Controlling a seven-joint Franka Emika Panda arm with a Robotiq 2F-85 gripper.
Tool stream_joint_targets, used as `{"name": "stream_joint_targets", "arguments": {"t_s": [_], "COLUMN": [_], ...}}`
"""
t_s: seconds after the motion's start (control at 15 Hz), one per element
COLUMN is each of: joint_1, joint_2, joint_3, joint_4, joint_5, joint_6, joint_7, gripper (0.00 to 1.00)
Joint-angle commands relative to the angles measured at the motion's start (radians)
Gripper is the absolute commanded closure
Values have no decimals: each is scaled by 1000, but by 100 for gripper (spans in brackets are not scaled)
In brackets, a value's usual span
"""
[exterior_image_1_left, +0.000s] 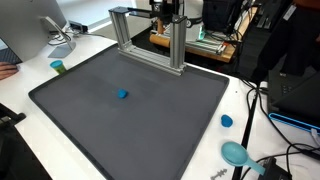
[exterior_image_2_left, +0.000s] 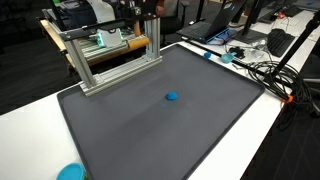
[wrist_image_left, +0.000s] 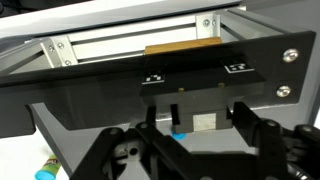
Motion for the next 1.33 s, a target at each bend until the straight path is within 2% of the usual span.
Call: {"name": "stream_joint_targets", "arguments": {"t_s": [0.0, 0.13, 0.2, 0.27, 0.33, 0.4, 0.6, 1.0, 1.27], "joint_1": [8, 10, 12, 13, 16, 26, 32, 45, 45], "joint_2": [-8, -6, -2, 1, 0, -8, -16, -3, 10], "joint_3": [2, 4, 6, 10, 11, 5, -10, -30, -29], "joint_4": [1, 0, 0, 0, -3, -14, -19, -7, -7], "joint_5": [8, 10, 10, 8, 9, 12, 18, 23, 23], "joint_6": [-35, -34, -34, -37, -43, -54, -67, -110, -82], "joint_7": [-9, -8, -7, -5, -8, -22, -50, -117, -118], "gripper": [25, 33, 43, 44, 50, 50, 39, 26, 36]}}
